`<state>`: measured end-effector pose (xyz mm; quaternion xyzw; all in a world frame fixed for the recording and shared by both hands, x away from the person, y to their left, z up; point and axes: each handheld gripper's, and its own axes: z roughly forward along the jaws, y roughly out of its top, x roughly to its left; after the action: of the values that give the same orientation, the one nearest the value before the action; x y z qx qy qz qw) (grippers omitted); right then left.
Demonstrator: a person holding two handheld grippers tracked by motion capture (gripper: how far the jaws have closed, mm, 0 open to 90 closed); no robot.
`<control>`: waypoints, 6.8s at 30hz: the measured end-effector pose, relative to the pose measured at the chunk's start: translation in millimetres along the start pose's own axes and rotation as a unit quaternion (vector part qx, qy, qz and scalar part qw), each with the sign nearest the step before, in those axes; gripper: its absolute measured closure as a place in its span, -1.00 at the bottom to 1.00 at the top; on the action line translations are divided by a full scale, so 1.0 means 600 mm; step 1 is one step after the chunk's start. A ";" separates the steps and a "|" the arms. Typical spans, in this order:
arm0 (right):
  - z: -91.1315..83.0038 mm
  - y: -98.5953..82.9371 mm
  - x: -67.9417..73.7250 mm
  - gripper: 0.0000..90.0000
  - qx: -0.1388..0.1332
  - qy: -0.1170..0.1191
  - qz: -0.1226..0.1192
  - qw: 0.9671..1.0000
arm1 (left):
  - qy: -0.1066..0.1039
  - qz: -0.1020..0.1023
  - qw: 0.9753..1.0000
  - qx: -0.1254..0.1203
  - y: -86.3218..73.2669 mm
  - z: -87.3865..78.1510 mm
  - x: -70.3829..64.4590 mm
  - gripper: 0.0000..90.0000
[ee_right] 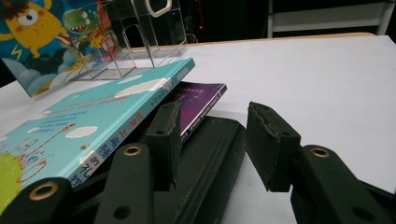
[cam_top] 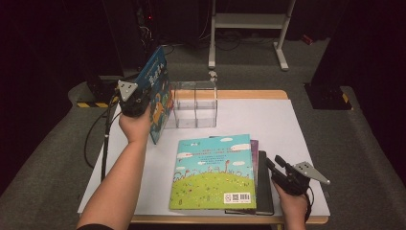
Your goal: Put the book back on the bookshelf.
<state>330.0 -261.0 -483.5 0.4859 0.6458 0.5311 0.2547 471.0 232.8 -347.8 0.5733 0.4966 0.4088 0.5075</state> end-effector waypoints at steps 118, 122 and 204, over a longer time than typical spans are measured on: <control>0.004 0.010 0.031 0.03 0.022 0.009 -0.032 0.999 | -0.227 0.039 0.925 0.301 -0.285 -0.186 -0.066 -0.78; 0.003 0.018 0.044 -0.01 0.031 0.019 -0.044 0.998 | -0.244 0.035 0.918 0.311 -0.287 -0.183 -0.090 -0.77; 0.016 0.037 0.082 -0.55 0.119 0.064 -0.028 0.990 | -0.299 -0.002 0.904 0.305 -0.279 -0.138 -0.189 -0.99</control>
<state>326.4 -213.3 -456.4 0.4597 0.7325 0.4731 0.1682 345.2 134.1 -496.7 0.7945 0.4234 0.0457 0.4330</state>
